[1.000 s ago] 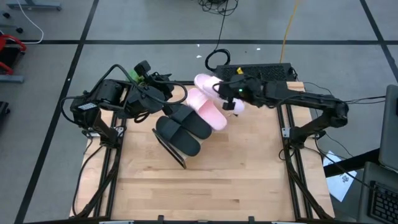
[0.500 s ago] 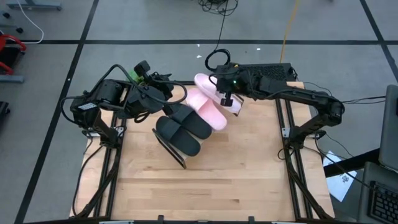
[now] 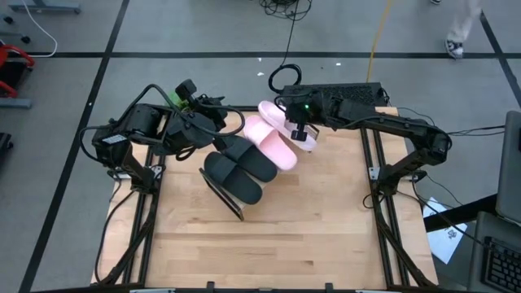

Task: Pick and place slides into the shelf
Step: Put the pink slide on the shelf

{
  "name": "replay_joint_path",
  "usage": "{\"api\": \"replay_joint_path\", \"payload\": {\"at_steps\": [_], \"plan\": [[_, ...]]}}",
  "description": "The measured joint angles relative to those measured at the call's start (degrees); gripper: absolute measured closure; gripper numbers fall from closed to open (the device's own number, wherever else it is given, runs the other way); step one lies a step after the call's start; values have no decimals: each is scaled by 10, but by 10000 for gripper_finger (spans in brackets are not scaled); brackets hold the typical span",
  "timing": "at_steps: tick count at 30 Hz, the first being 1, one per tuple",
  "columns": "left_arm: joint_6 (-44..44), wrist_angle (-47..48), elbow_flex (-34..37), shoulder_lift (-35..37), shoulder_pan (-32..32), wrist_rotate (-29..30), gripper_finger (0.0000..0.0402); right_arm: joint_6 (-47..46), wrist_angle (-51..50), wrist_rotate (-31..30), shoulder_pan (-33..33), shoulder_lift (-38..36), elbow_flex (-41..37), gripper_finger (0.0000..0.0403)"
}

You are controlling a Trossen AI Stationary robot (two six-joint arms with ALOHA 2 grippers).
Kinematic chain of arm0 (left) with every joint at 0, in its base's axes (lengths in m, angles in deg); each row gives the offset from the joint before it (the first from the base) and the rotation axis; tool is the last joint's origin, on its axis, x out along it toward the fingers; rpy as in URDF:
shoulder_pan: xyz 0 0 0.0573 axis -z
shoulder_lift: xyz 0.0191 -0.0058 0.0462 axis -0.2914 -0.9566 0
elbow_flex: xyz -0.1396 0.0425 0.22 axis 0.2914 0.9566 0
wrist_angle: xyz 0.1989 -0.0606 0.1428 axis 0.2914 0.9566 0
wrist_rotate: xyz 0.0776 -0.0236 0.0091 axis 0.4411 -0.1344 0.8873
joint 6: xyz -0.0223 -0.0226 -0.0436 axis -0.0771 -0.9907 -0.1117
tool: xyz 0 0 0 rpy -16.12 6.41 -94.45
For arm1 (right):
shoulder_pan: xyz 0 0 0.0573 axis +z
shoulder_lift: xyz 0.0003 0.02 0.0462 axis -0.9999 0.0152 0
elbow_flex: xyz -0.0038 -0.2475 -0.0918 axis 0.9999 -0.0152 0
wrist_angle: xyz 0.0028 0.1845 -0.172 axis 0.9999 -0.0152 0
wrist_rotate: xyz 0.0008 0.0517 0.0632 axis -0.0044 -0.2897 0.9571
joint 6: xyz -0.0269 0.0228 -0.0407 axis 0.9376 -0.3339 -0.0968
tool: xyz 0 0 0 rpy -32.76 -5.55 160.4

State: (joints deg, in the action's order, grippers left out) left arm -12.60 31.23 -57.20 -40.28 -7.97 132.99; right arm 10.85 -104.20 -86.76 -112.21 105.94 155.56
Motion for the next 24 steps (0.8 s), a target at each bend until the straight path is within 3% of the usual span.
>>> {"api": "replay_joint_path", "payload": {"at_steps": [18,24], "plan": [[-3,0,0,0,0,0,289,37,44,-5,-6,12,-19,403],[-3,0,0,0,0,0,289,46,68,-46,-4,11,-38,403]]}}
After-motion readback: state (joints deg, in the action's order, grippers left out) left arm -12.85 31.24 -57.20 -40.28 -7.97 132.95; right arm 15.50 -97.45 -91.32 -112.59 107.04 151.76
